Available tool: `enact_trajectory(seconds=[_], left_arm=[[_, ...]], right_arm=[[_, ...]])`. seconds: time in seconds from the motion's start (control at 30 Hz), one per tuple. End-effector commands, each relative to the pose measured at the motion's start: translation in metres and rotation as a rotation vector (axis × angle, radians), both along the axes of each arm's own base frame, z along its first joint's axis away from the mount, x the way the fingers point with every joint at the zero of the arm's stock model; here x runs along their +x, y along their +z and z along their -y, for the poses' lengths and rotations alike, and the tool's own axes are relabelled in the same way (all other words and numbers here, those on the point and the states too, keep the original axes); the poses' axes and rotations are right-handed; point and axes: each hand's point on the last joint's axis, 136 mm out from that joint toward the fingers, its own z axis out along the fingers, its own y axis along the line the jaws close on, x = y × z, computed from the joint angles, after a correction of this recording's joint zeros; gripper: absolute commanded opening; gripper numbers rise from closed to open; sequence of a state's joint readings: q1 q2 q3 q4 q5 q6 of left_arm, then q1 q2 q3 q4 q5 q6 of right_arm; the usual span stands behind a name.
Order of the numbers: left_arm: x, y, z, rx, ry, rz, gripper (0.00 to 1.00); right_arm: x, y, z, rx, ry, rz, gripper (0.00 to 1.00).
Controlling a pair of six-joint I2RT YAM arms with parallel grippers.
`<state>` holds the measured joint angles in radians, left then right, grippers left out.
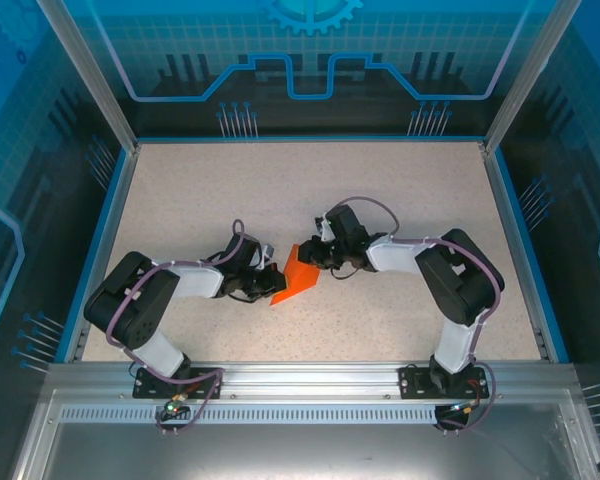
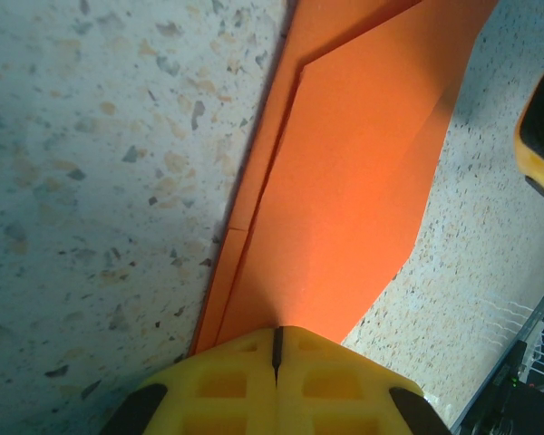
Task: Fold a paper plane with a square sheet of paper (pick it up from the middle)
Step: Fourth fold the wing at the center of the table.
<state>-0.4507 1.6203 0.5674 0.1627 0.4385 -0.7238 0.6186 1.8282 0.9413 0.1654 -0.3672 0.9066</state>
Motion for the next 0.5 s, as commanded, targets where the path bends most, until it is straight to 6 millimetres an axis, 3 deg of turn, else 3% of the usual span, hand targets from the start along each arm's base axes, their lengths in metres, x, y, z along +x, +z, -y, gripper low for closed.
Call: enact_trajectory(seconds=[0.0,0.07,0.27,0.47], left_arm=[[-0.045,-0.055,-0.048,0.247,0.043,-0.185,0.04],[-0.046,-0.056,-0.048,0.25,0.043,-0.189,0.04],[-0.048,-0.058,-0.049,0.255,0.037,-0.195,0.04],[-0.052,-0.059,-0.052,0.261,0.038,-0.2,0.03]], right_arm=[[-0.008,-0.012,-0.012,-0.002,0.015,-0.021,0.18],[-0.014,-0.021,-0.014,-0.03,0.019,-0.032,0.18],[-0.015,-0.052,0.005,-0.092,-0.038,-0.076,0.17],[-0.001,-0.05,0.025,-0.089,-0.082,-0.082,0.18]])
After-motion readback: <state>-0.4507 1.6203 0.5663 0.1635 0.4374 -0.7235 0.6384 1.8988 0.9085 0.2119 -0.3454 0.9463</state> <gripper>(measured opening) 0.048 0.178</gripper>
